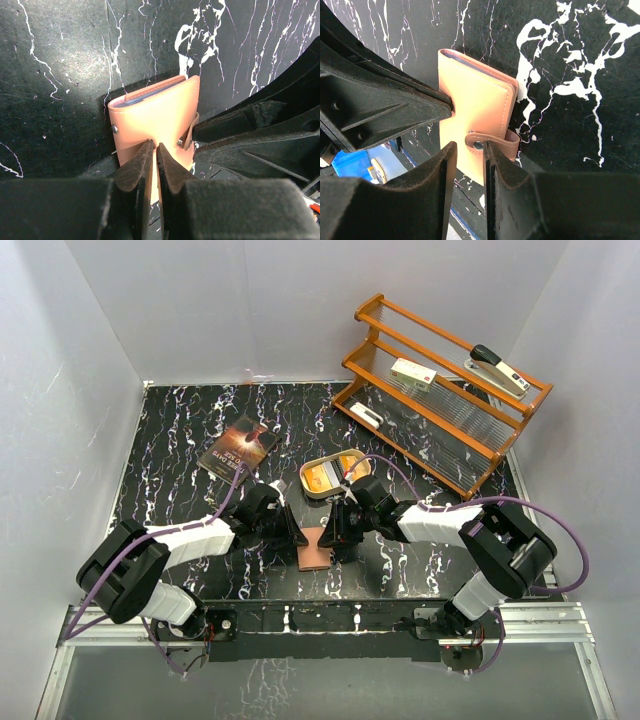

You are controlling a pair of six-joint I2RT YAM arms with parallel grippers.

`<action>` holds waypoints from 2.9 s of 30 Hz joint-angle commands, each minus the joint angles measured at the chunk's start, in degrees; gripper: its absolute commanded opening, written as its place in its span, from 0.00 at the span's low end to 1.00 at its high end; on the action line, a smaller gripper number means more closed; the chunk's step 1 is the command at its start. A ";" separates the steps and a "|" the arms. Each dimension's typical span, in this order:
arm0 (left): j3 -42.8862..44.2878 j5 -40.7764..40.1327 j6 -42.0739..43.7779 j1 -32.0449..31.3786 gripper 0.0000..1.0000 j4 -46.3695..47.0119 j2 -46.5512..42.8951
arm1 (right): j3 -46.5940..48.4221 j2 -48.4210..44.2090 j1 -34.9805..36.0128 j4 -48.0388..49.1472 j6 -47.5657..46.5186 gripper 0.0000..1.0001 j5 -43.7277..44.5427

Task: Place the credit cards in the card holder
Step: Close the card holder at the center of the board.

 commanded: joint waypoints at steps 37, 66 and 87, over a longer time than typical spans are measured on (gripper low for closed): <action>0.26 -1.38 0.11 -0.94 0.07 -1.64 0.97 | 6.64 3.73 3.57 -9.15 -3.41 0.08 8.96; -2.13 -0.56 -0.28 -1.03 0.07 0.52 -0.26 | 24.79 23.91 6.15 -38.25 -10.97 0.05 26.25; 3.38 -6.31 1.48 -0.63 0.14 -10.64 -8.91 | 29.49 4.07 6.07 -35.07 -9.13 0.15 21.04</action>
